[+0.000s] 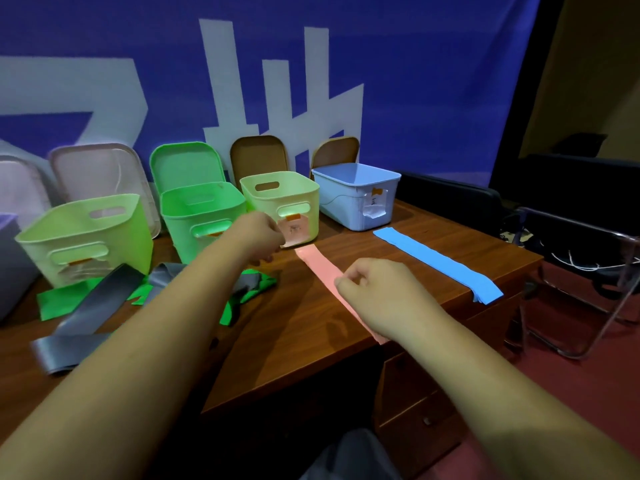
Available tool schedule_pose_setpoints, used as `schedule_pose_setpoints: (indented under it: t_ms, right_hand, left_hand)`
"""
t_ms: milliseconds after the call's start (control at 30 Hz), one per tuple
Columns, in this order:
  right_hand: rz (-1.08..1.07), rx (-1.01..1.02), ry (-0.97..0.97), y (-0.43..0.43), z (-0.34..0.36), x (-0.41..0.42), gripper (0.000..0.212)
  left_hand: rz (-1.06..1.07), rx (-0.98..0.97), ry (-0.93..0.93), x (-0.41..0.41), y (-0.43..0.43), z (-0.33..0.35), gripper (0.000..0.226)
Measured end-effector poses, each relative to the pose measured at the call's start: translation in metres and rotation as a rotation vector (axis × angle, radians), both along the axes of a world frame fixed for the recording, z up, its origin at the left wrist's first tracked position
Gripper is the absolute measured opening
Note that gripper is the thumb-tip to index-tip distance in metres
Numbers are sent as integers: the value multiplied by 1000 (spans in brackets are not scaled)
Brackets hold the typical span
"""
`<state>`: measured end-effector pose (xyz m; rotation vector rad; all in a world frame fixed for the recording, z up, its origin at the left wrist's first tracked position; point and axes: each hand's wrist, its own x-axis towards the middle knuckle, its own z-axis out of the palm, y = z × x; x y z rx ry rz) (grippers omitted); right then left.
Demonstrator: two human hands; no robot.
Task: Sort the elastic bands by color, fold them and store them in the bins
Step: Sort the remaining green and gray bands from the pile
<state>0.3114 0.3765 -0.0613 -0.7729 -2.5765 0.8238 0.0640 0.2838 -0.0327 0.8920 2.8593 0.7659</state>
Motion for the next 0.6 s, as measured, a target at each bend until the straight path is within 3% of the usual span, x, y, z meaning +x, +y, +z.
schedule_pose_setpoints:
  t_ms: [367, 600]
  right_hand:
    - [304, -40, 168, -92, 3, -110, 21]
    - [453, 104, 140, -130, 9, -190, 19]
  left_hand:
    - [14, 129, 128, -31, -181, 38, 20]
    - [107, 210, 228, -58, -241, -20, 14]
